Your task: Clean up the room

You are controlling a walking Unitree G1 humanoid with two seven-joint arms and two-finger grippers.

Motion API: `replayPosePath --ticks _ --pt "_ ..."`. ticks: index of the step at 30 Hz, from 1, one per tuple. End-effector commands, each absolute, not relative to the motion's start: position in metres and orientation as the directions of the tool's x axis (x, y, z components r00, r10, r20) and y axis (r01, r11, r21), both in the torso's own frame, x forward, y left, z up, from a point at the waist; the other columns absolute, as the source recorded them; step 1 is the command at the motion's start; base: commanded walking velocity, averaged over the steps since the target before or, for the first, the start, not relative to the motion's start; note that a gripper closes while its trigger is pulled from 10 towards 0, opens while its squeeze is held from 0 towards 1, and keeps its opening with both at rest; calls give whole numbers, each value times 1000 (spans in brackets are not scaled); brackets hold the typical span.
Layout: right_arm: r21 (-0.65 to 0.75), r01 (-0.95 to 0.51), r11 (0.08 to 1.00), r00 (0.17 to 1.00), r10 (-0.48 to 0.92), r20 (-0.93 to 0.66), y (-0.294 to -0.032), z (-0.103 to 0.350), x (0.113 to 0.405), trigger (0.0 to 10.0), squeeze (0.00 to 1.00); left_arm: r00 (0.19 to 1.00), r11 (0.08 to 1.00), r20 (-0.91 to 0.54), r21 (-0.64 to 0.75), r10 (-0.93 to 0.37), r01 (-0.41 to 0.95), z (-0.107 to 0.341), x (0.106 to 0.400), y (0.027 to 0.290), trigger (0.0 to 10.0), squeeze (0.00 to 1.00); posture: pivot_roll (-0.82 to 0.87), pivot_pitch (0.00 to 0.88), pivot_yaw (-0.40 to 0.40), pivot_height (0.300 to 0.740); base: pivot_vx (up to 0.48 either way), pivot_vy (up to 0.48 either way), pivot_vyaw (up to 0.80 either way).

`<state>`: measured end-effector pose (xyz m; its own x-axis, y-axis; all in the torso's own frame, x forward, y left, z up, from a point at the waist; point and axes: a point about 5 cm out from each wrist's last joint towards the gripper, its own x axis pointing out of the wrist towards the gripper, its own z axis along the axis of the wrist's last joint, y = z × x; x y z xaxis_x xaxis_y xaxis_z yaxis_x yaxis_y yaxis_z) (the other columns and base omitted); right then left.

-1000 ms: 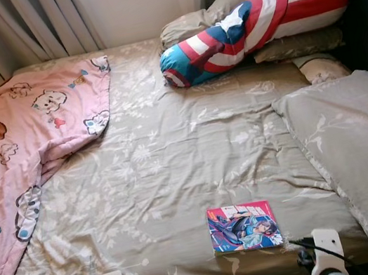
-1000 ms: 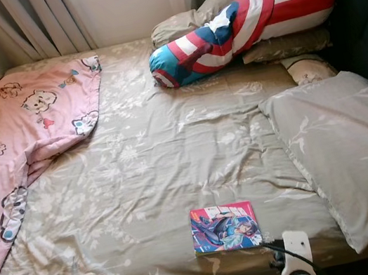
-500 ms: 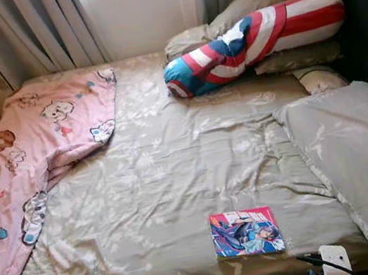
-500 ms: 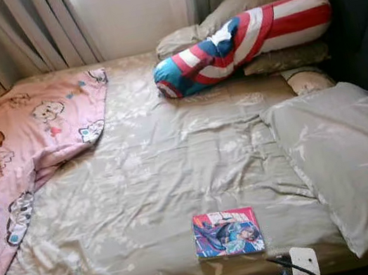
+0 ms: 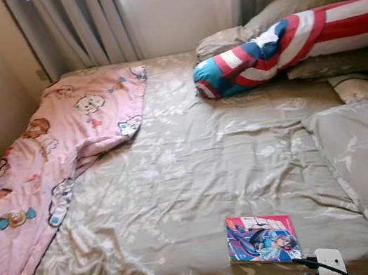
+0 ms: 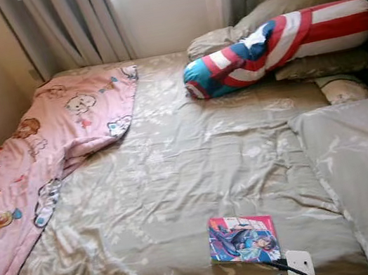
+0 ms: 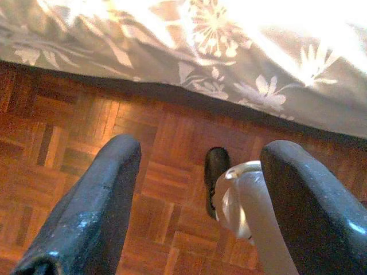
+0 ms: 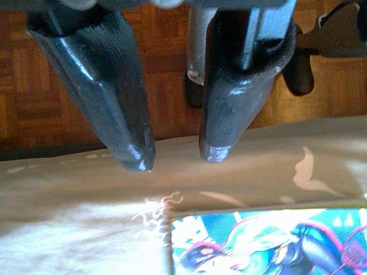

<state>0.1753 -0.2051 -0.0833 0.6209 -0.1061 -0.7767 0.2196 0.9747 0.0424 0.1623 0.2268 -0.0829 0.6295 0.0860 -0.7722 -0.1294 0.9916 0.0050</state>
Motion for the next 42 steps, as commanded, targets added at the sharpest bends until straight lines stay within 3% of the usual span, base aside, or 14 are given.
replayPosePath --ticks 1,19,26,42 --pt "52 222 974 614 -98 -783 -200 -85 175 10000 0 618 992 -781 20 95 -128 -84 158 232 10000 0 -36 48 22 740 0 480 0" --pt "43 205 978 618 -95 -781 -200 -83 178 10000 0 617 992 -782 13 87 -124 -86 158 221 10000 0 -26 81 16 740 0 480 0" --pt "52 210 976 618 -91 -781 -199 -83 179 10000 0 609 992 -788 15 89 -126 -87 158 219 10000 0 -21 76 14 740 0 480 464" --pt "54 217 975 615 -94 -783 -199 -83 179 10000 0 613 991 -783 26 104 -135 -85 152 236 10000 0 -18 67 15 740 0 480 0"
